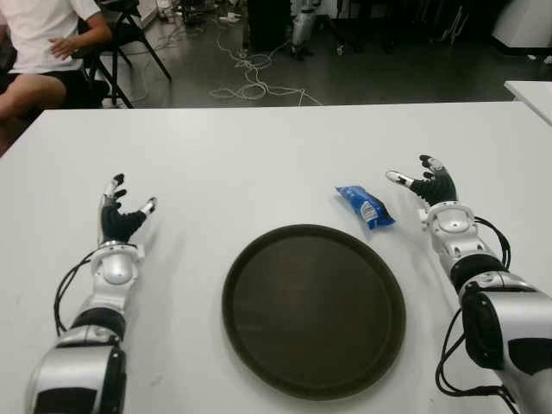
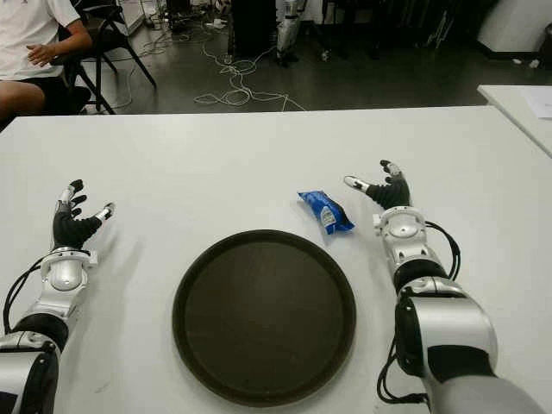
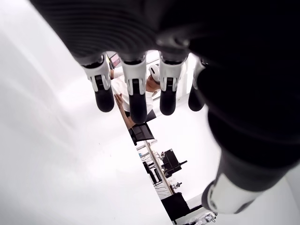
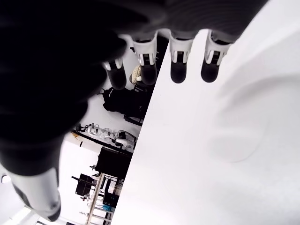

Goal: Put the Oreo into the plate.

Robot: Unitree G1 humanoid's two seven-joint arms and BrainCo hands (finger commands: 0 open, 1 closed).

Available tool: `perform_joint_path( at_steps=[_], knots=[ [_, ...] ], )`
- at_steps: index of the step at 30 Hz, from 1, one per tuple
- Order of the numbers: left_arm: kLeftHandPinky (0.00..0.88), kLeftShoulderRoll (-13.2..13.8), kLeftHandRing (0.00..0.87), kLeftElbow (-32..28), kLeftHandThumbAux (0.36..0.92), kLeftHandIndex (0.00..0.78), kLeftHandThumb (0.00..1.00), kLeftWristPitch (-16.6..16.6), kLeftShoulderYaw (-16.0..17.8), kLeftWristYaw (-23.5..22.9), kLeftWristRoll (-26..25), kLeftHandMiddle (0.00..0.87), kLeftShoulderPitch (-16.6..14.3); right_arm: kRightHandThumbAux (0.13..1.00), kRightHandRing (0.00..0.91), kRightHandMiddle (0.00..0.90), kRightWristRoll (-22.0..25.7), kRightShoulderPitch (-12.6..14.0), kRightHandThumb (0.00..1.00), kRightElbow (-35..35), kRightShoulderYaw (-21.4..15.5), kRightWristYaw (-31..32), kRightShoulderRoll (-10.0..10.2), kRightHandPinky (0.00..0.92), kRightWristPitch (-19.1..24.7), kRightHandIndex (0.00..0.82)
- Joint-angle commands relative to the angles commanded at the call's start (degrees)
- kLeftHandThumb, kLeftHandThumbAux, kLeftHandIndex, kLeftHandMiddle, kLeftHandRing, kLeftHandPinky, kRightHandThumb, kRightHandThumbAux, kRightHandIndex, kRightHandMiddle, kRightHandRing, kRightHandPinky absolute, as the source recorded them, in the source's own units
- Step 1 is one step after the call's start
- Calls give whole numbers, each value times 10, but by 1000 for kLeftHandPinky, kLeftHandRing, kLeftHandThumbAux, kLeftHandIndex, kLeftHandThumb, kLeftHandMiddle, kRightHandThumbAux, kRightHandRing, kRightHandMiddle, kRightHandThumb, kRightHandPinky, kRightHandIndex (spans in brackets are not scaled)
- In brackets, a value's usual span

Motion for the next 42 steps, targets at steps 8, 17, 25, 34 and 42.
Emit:
perform_joint_path(
  at_steps=[8, 17, 25, 34, 42],
  knots=[
    [105, 0, 109, -2, 768, 72, 30, -7, -1, -1, 1, 120, 2, 693, 27, 45, -16, 0, 0, 0, 13, -8, -2, 32, 2, 37],
    [122, -1, 123, -3, 785, 77, 36, -12, -2, -1, 1, 129, 4, 671, 5, 23, -17, -1, 0, 1, 20, -10, -3, 6, 13, 22],
    [96, -1, 103, -3, 782, 68, 17, -11, -2, -2, 1, 115, 5, 663, 5, 27, -24, 2, 0, -1, 31, -16, -2, 8, 8, 28],
    [101, -2, 109, -2, 772, 73, 26, -8, -2, 1, 2, 119, 5, 592, 0, 12, -50, 3, 0, -7, 59, -27, 2, 0, -8, 22],
    [104, -6, 108, 0, 772, 73, 37, -7, -4, 5, 4, 117, 3, 575, 0, 0, -81, 4, 0, -23, 95, -48, 3, 0, -27, 16]
  ],
)
